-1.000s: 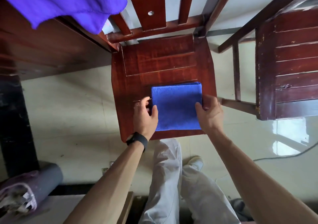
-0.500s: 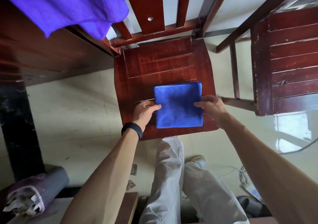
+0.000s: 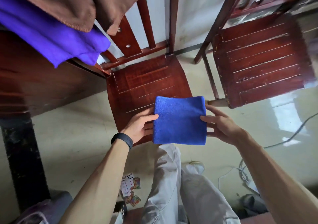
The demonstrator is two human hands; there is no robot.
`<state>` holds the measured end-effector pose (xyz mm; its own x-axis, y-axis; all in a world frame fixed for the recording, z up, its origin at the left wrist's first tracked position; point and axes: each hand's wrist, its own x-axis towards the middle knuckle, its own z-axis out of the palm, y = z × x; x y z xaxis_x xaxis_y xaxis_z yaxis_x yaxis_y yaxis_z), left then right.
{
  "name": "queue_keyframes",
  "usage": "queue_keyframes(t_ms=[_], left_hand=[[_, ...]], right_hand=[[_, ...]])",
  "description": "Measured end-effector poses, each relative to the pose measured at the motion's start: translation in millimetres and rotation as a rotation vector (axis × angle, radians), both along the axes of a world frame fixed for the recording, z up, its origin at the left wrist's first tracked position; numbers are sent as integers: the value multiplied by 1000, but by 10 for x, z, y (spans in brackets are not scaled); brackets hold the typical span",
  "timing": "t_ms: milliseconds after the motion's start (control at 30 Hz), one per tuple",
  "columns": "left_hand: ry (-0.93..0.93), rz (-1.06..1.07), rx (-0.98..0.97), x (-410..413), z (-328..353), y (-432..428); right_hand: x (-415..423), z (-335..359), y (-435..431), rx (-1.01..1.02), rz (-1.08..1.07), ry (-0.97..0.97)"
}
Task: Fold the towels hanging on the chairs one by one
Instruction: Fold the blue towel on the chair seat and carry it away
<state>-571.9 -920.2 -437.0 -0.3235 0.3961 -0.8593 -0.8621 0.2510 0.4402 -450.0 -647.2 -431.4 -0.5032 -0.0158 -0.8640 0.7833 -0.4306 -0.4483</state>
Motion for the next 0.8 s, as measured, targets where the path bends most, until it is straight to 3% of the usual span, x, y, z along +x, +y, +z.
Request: queue_keyframes(t_ms=[500, 800], left_hand=[[257, -475, 313, 610, 3040, 2241], [371, -706, 554, 1548, 4434, 3841]], right_hand=[[1925, 3188, 1334, 326, -464, 371], [3262, 4393, 2052, 614, -733, 572]])
